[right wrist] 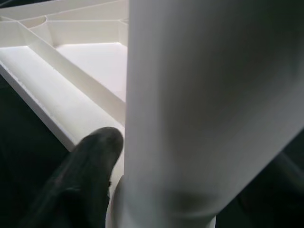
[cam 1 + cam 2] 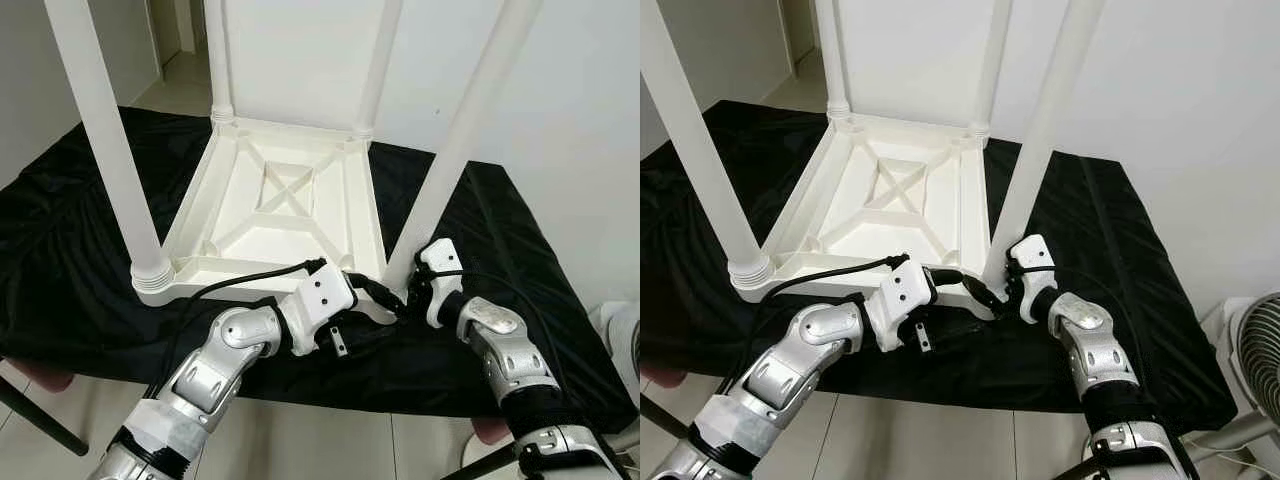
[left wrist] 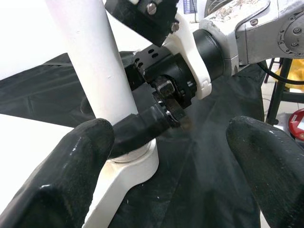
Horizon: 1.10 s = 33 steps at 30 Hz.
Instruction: Building children table
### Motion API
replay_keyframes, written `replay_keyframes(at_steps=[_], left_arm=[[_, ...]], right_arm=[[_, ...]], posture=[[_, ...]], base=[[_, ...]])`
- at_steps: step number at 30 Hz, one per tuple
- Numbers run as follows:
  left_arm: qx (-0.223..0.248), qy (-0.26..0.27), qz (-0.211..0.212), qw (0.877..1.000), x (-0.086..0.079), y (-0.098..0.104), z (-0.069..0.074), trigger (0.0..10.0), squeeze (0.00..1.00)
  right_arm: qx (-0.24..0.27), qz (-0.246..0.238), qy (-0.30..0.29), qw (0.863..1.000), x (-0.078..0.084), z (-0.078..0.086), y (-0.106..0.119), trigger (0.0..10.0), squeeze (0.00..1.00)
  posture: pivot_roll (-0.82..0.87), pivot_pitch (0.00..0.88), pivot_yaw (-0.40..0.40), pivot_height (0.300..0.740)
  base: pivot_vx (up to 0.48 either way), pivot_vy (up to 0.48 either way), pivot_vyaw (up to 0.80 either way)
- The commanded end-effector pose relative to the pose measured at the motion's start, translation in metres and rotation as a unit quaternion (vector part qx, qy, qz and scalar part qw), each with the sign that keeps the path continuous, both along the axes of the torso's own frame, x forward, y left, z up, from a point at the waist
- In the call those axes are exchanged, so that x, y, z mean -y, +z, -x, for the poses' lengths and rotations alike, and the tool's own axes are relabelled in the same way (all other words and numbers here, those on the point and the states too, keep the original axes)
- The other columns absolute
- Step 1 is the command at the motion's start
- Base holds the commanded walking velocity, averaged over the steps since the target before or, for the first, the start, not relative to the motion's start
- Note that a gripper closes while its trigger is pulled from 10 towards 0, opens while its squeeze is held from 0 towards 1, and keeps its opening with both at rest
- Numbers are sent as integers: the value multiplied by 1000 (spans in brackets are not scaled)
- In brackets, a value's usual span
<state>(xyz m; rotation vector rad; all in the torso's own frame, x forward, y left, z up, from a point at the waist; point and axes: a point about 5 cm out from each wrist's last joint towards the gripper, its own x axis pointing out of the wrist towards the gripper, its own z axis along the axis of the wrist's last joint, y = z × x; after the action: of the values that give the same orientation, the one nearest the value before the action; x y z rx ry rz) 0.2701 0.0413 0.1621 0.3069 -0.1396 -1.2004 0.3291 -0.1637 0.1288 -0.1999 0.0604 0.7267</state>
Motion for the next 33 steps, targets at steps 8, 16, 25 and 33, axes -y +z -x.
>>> replay_keyframes(at_steps=[8,16,25,33], left_arm=[[-9,-20,-8,1000,1,-3,5,10000,0],[-10,-24,-9,1000,2,-2,5,10000,0],[-13,3,6,1000,-1,-3,0,10000,0],[-9,18,5,1000,-8,-2,-5,10000,0]], right_arm=[[-12,-6,15,1000,0,1,-7,0,0],[2,-44,-28,999,0,5,-6,10000,0],[31,-66,-126,989,-21,14,-4,10000,0],[35,-104,-210,971,-41,25,0,10000,0]], posture=[[-53,0,-85,740],[-64,0,-81,740],[-76,0,-77,740],[-73,0,-78,740]], base=[[0,0,0],[0,0,0],[0,0,0],[0,0,0]])
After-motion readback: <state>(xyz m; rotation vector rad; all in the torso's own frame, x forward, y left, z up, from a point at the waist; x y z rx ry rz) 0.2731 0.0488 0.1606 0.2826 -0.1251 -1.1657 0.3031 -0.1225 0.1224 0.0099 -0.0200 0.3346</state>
